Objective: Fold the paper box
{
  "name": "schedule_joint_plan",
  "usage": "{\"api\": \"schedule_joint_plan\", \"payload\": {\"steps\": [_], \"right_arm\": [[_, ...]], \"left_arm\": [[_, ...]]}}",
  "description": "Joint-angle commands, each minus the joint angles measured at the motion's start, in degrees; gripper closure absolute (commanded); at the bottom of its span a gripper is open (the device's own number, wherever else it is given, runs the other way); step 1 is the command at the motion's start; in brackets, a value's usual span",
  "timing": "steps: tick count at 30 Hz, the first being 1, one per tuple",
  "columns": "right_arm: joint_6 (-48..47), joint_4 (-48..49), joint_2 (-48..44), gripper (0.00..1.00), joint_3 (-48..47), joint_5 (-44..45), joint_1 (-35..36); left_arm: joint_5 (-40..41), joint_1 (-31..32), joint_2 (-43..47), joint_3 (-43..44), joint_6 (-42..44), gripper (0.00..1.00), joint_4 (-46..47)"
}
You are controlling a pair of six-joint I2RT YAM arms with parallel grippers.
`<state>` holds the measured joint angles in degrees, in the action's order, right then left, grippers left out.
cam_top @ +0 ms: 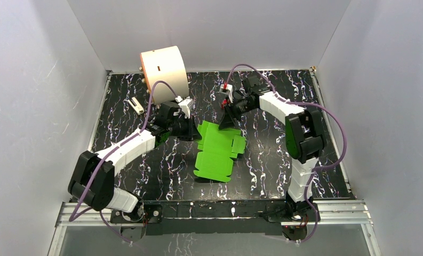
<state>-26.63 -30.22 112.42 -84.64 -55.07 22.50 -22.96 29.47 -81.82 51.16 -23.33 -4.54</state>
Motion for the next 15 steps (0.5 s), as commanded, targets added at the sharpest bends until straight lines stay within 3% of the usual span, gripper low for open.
{"api": "schedule_joint_plan", "payload": {"steps": [1, 9, 13, 15], "right_arm": [[-3.5, -3.2, 1.3, 0.37, -2.9, -4.6, -0.1], [-6.3, -7.4, 2.5, 0.67, -4.6, -7.7, -0.1], [-7.1, -8.5, 2.0, 0.92, -4.5, -7.7, -0.1], [-6.8, -8.2, 1.5, 0.99, -4.0, -6.9, -0.1]], "left_arm": [[-1.9, 0.2, 4.3, 0.2, 1.2, 0.93, 2.0], [-0.6, 0.2, 4.4, -0.1, 0.7, 0.93, 1.8], [0.5, 0.2, 3.8, -0.3, -0.4, 0.91, 2.3], [1.9, 0.2, 3.1, -0.2, -1.5, 0.88, 2.2]]}}
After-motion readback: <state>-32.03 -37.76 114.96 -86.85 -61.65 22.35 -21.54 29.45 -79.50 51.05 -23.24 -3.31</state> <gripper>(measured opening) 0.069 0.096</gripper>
